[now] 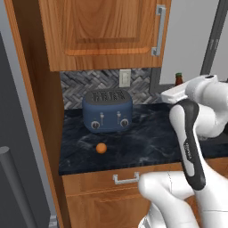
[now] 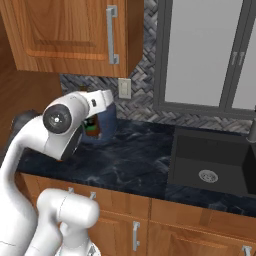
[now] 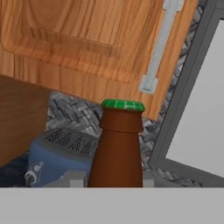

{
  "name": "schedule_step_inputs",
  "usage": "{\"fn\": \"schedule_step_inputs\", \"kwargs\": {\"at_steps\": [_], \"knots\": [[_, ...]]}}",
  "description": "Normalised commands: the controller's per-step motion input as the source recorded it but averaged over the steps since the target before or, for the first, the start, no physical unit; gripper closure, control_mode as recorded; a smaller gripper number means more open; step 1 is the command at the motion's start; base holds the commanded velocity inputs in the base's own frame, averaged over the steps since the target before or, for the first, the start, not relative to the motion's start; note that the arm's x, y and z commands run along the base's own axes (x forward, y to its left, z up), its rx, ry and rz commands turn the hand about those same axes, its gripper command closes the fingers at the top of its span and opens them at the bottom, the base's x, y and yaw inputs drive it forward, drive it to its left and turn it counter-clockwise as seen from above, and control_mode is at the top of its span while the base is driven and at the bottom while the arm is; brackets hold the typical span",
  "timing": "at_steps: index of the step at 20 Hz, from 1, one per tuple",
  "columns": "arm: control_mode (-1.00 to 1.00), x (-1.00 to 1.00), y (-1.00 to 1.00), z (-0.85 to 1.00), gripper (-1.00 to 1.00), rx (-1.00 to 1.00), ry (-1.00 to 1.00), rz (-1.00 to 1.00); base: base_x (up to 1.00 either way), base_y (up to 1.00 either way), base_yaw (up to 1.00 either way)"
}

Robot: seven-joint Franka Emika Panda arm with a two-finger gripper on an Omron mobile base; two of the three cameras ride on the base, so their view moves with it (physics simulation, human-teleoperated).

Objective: Place the beers on the top shelf of the fridge to keep them out of children's reach, and place the tangerine on lower shelves for easy access.

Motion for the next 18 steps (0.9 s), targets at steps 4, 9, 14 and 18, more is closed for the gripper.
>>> {"fn": "schedule_step_inputs", "kwargs": {"at_steps": [4,9,14,18], "knots": [[-1.00,-0.40,0.45,0.00,1.00,0.11,0.07,-0.05,0.00,0.00,0.00],[-1.00,-0.24,0.32,0.04,1.00,0.14,0.02,-0.10,0.00,0.00,0.00],[-1.00,0.00,-0.08,0.21,1.00,0.21,0.01,-0.16,0.00,0.00,0.00],[-1.00,0.00,-0.05,0.16,1.00,0.12,0.00,-0.10,0.00,0.00,0.00]]}}
